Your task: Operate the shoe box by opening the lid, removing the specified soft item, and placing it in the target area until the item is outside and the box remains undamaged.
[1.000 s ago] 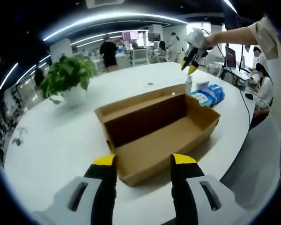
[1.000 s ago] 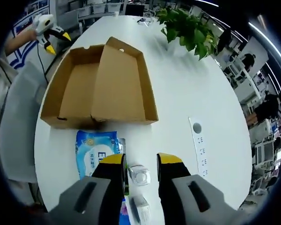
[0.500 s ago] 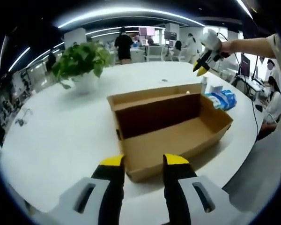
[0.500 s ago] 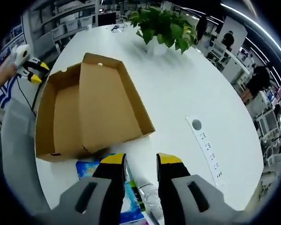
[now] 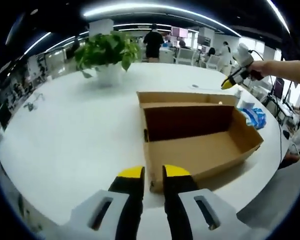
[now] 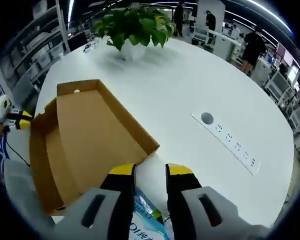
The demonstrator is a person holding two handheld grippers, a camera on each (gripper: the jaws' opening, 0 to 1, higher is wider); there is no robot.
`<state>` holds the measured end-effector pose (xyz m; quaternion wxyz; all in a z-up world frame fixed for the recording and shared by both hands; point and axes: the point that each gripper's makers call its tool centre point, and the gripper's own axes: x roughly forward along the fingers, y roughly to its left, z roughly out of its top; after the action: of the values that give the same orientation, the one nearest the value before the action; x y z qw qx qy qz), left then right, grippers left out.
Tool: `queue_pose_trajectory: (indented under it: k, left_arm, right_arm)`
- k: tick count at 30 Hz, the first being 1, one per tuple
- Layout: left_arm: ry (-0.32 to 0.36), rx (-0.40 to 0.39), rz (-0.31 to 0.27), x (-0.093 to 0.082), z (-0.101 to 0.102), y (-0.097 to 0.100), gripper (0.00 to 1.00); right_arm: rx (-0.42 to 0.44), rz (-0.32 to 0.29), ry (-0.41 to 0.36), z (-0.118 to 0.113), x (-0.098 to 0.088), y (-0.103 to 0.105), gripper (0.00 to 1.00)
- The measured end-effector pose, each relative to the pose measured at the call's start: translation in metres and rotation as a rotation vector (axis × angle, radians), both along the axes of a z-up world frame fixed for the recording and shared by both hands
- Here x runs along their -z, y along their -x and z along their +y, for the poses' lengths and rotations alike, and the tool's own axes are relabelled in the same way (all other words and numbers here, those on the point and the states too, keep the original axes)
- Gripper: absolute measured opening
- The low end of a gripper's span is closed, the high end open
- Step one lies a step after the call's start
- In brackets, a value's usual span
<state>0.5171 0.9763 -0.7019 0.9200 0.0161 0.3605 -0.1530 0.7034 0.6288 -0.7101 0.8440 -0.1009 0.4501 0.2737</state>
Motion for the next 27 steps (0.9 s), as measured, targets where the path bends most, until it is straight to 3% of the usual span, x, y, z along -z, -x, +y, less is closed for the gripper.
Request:
queue_pose_trajectory:
  k: [8, 18, 27]
  left_arm:
    - [0.002, -0.001, 0.026, 0.008, -0.001, 0.001, 0.02]
    - [0.018, -0.002, 0.033, 0.009, -0.002, 0.003, 0.01]
    - [0.046, -0.018, 0.039, 0.011, -0.002, 0.003, 0.01]
  right_arm:
    - [-0.012, 0.031, -0.001, 0.013, 0.024, -0.001, 0.18]
    - [0.135, 0.111, -0.067, 0.018, 0.038, -0.007, 0.12]
    - [0.229, 0.121, -0.083, 0.015, 0.036, -0.009, 0.04]
